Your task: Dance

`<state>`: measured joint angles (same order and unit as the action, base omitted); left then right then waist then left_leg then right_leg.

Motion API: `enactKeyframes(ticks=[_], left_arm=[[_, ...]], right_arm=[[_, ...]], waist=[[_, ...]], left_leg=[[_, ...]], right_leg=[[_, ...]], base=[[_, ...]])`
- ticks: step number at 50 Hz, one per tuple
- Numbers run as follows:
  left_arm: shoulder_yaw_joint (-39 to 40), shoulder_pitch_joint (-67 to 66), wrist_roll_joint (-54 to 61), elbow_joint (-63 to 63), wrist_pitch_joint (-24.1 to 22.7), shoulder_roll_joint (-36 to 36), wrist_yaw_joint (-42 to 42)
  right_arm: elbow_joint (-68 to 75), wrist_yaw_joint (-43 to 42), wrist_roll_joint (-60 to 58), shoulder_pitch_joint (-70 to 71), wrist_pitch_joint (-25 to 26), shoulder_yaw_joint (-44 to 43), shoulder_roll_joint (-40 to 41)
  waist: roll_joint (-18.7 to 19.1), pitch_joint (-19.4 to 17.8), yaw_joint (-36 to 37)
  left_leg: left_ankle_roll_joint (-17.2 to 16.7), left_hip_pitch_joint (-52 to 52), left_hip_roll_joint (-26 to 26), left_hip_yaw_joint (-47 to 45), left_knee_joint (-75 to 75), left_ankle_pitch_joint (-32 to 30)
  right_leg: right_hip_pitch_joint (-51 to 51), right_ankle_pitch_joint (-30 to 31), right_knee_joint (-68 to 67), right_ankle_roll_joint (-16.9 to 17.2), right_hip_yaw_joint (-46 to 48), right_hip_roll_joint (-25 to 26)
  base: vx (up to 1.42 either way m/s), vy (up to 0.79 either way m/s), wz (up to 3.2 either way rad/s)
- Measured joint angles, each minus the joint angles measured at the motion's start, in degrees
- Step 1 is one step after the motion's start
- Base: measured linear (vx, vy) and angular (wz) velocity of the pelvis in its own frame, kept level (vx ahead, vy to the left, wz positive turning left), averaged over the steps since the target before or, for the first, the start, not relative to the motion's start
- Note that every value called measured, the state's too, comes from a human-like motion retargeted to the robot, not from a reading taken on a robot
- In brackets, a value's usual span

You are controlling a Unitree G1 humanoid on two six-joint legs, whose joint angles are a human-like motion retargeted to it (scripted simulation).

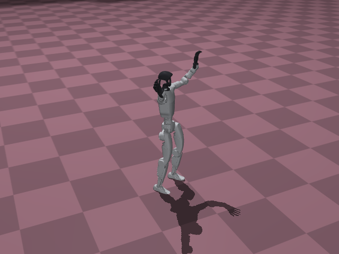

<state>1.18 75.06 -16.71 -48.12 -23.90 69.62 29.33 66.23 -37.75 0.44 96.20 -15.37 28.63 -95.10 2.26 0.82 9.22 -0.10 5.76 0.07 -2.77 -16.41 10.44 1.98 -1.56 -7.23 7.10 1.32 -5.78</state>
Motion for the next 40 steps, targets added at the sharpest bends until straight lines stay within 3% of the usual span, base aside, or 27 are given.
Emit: enactKeyframes(ticks=[2, 5, 8, 12, 15, 18, 22, 29, 33, 35, 37, 40], left_arm=[[-4.93, -0.64, -11.88, 9.59, 2.50, 1.27, -2.89], [-10.52, -2.39, -27.83, 24.33, 0.43, 4.14, -5.05], [-13.75, -5.48, -38.90, 38.86, -1.12, 6.20, -1.74], [-14.98, -9.21, -51.75, 51.64, -8.49, 8.01, 2.35], [-13.52, -10.91, -58.34, 52.04, -11.37, 7.79, 8.14], [-9.05, -12.79, -59.39, 42.79, -7.79, 5.67, 10.76], [-6.39, -10.59, -51.77, 33.43, -3.04, 4.00, 8.60], [-10.34, -6.01, -41.57, 41.87, -10.85, 5.70, 11.12], [-12.37, -9.43, -36.50, 50.62, -10.48, 5.41, 5.38], [-10.27, -15.04, -31.19, 54.53, -9.26, 2.25, -1.20], [-5.75, -23.73, -27.12, 56.97, -8.27, -3.53, -5.30], [6.51, -44.61, -24.12, 60.71, -10.52, -15.20, -7.54]], right_arm=[[8.07, 6.50, 12.10, -0.19, 0.02, -5.16, -1.96], [19.01, 13.95, 27.84, 0.37, 0.22, -12.84, -5.24], [25.10, 15.68, 45.10, 2.35, -0.08, -20.44, -7.75], [30.28, 23.92, 70.77, 4.68, -1.51, -24.95, -11.45], [31.17, 24.72, 79.89, 5.72, -0.95, -24.71, -12.26], [31.14, 26.06, 77.86, 3.90, -3.16, -21.89, -10.70], [24.83, 24.11, 66.20, -0.16, -6.32, -18.97, -8.60], [12.78, 16.07, 51.58, -6.11, -15.25, -15.80, -8.13], [10.63, 7.92, 45.08, -10.00, -19.58, -14.97, -7.95], [8.86, 6.23, 40.67, -14.32, -19.79, -14.72, -7.15], [6.46, 9.83, 33.44, -21.26, -18.81, -16.60, -5.41], [-0.71, 21.13, 18.36, -47.45, -16.21, -32.01, 4.34]], waist=[[0.07, -0.55, -0.42], [0.63, -0.73, -0.95], [2.95, -1.51, -1.26], [6.88, -2.63, -2.84], [7.44, -2.05, -2.87], [5.84, -1.25, -1.94], [4.45, -0.97, -0.07], [4.03, -1.49, 0.18], [4.55, -1.40, -0.35], [5.73, -1.60, -0.60], [7.57, -1.82, -1.99], [9.77, -2.14, -10.20]], left_leg=[[-0.39, 1.27, 1.01, 0.73, -4.12, 2.43], [-1.40, 5.27, 1.75, 3.27, -12.02, 6.26], [-2.81, 9.43, 2.14, 5.88, -20.26, 10.09], [-2.96, 11.71, 3.15, 7.20, -24.38, 12.03], [-2.90, 9.84, 2.75, 6.80, -20.05, 10.27], [-2.83, 5.53, 2.57, 4.12, -12.01, 6.46], [-2.57, -0.35, 2.03, 0.51, -1.75, 1.79], [-1.92, -2.77, 1.18, 0.40, 1.29, 0.70], [-1.55, -0.12, 0.15, 2.60, -3.35, 2.78], [-1.49, 1.78, -0.44, 3.81, -7.48, 4.72], [-1.72, 4.02, -0.74, 4.92, -11.98, 6.63], [-2.06, 9.23, -1.49, 8.14, -20.06, 9.66]], right_leg=[[1.43, 0.51, 1.39, -0.61, 0.75, 0.73], [2.35, 0.27, 2.65, -1.07, 2.17, 1.33], [2.29, -1.38, 2.21, -0.42, 1.43, 1.70], [2.77, -3.09, 1.43, 0.83, 1.95, 2.43], [2.34, -3.01, 0.74, 0.86, 1.60, 2.40], [1.82, -2.36, 0.07, -0.41, 0.91, 2.20], [0.97, -1.96, -1.66, -0.92, -0.40, 1.74], [2.52, -1.42, -1.57, -1.07, -0.18, 1.32], [3.57, -0.95, 0.09, -0.91, 0.67, 0.73], [4.22, -1.14, 0.80, -0.79, 1.05, 0.50], [4.75, -1.62, 1.31, -0.67, 1.46, 0.45], [4.86, -2.58, 1.93, 0.13, 2.68, 0.83]], base=[[0.08, -0.08, 0.09], [0.02, -0.04, 0.19], [-0.05, 0.05, 0.30], [-0.12, 0.13, 0.39], [0.02, 0.10, 0.05], [0.05, -0.02, -0.40], [-0.01, -0.02, -0.31], [0.02, 0.05, 0.10], [0.03, 0.01, 0.16], [0.00, 0.00, 0.00], [-0.02, -0.03, 0.10], [-0.08, -0.14, 0.66]])
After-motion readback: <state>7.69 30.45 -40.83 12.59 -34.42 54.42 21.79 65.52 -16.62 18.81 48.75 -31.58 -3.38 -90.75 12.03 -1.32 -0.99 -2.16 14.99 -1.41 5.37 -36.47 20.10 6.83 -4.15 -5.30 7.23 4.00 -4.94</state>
